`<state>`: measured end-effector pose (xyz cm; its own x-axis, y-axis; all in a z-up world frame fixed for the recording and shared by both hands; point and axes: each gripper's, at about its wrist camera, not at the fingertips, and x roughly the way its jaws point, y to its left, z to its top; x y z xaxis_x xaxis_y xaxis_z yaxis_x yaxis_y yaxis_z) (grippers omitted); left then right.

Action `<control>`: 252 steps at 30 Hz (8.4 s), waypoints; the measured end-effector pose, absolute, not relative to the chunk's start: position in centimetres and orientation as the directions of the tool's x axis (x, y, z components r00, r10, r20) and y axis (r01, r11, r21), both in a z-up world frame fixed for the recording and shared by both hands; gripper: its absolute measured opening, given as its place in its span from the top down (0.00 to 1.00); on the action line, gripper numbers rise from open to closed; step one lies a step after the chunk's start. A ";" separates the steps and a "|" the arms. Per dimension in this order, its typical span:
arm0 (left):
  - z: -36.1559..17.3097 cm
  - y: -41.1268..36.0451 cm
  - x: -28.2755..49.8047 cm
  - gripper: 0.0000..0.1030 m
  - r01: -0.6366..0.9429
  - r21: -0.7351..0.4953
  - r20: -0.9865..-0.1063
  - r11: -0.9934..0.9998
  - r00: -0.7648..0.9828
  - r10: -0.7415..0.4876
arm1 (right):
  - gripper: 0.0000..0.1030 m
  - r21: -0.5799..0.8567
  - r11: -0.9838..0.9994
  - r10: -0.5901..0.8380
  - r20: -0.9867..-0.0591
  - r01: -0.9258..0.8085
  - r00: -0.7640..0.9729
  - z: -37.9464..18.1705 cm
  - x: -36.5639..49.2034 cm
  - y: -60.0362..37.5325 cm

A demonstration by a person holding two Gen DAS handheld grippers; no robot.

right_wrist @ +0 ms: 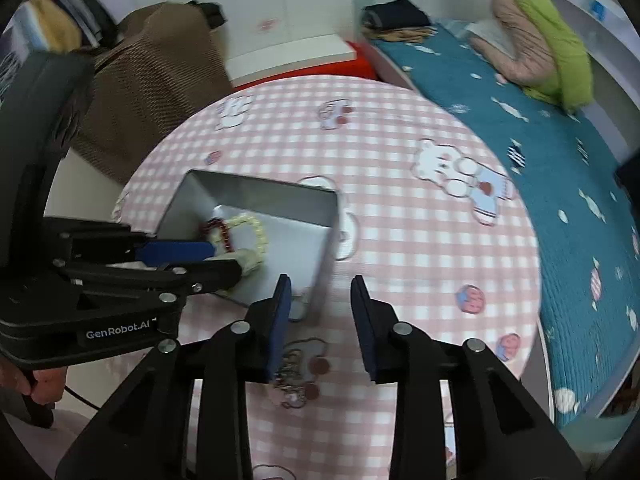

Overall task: Organize jewelry
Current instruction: 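Place the jade pendant and pink charm into the grey tray, opening both tools, then withdraw both tools and move the left tool toward a small pink charm, then close the left tool on the small pink charm, then grasp the pink bunny keychain with the right tool, then carry both held pieces over the grey tray and open both tools, then withdraw both tools and move the left tool toward the pink keychain cluster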

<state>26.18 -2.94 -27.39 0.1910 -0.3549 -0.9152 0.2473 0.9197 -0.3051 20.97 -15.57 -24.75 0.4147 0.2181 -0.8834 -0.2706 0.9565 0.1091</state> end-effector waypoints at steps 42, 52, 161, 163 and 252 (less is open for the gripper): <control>-25.1 -3.2 21.2 0.23 0.266 -0.226 -0.912 0.937 0.280 -0.299 | 0.27 0.096 0.988 0.137 -0.896 -0.118 0.423 -25.1 16.8 -20.6; -26.4 -3.8 17.9 0.19 0.251 -0.189 -0.933 0.949 0.255 -0.253 | 0.26 0.103 0.985 0.153 -0.899 -0.141 0.411 -25.5 15.1 -21.1; -29.0 3.6 17.1 0.86 0.133 -0.264 -0.928 0.955 0.234 -0.289 | 0.85 0.171 0.909 0.296 -0.907 -0.380 0.299 -29.0 16.0 -11.2; -28.2 3.3 17.6 0.86 0.152 -0.267 -0.921 0.952 0.252 -0.298 | 0.85 0.177 0.912 0.303 -0.898 -0.370 0.319 -28.1 16.4 -11.5; -27.0 -2.8 20.8 0.42 0.345 -0.351 -0.898 0.871 0.141 -0.417 | 0.25 0.028 0.999 0.006 -0.907 0.046 0.421 -25.6 15.9 -19.1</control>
<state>20.77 -2.81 -26.99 0.1406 -0.4173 -0.8978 0.3448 0.8707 -0.3508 15.87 -19.13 -25.57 0.4213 0.0065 -0.9069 0.0457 0.9986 0.0283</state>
